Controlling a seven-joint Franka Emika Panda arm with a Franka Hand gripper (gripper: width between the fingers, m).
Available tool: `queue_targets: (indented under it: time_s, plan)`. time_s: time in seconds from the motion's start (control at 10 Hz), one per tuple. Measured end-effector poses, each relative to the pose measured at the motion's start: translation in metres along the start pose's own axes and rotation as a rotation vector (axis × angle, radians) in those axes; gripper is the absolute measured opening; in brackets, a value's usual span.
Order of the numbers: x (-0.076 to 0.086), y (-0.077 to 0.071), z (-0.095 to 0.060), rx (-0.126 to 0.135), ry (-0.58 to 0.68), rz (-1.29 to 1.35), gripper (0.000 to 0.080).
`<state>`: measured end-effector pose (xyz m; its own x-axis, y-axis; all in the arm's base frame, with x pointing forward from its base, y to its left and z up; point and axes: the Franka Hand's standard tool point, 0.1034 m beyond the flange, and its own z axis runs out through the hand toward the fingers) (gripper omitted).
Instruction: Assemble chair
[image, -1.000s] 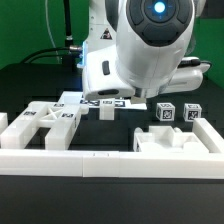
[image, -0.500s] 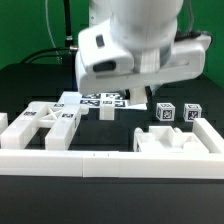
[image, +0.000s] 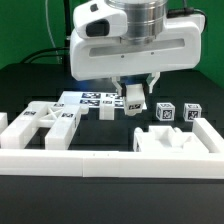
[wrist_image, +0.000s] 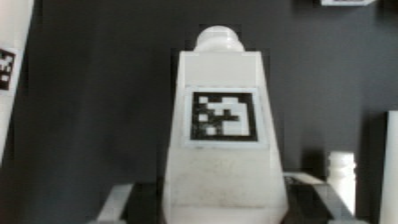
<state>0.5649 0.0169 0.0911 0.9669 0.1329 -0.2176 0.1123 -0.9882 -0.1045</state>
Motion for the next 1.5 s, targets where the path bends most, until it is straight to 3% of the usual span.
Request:
queue_targets:
  time_s: [0.3,0.5,0.7,1.1,1.5]
  plan:
    - [0.014,-0.002,-0.039,-0.035,0.199,-0.013,0.0287]
    - [0.016,0.004,-0.033,-0.061,0.320,-0.009,0.0287]
    - [0.022,0.009,-0.035,-0.103,0.466,-0.020,0.0287]
    - [0.044,-0.041,-0.049,-0.092,0.534,-0.057,0.0287]
    - [0.044,-0.039,-0.048,-0.095,0.531,-0.061,0.0287]
